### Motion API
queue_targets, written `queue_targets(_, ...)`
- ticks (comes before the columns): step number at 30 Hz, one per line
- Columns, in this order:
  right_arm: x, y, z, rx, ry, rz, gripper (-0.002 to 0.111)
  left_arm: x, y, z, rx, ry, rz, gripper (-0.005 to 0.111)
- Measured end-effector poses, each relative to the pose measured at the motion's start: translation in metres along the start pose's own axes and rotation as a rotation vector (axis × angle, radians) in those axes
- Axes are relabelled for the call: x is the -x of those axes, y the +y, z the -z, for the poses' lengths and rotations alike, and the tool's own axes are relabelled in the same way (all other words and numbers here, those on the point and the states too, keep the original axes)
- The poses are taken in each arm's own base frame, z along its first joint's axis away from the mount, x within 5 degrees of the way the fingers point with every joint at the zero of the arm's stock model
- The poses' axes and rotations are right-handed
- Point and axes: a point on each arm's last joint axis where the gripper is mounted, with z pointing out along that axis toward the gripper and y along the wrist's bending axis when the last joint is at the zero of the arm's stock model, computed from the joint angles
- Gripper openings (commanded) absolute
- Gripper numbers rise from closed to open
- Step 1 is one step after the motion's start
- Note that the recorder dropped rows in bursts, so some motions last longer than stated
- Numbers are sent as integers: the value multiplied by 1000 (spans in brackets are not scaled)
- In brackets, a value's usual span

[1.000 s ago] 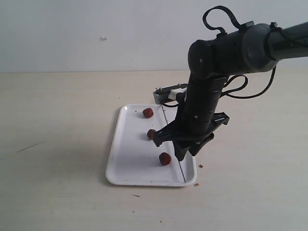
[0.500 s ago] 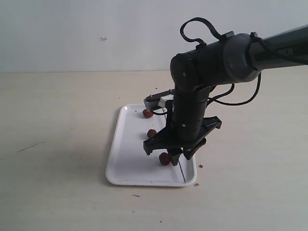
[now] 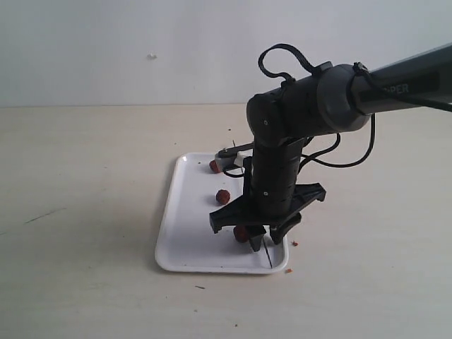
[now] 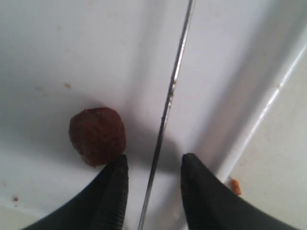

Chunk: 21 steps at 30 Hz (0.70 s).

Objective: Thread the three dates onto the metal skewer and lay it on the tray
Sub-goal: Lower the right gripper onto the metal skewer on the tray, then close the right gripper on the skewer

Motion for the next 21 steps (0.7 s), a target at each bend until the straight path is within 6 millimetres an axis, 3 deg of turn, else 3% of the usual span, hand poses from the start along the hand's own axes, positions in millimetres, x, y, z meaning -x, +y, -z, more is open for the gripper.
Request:
queue_targets(5, 0, 0, 0, 1, -4, -7, 27, 0, 0, 0, 0, 0, 0, 0)
queue_targets(21, 1, 2, -6, 13, 12, -37, 27, 0, 0, 0, 0, 0, 0, 0)
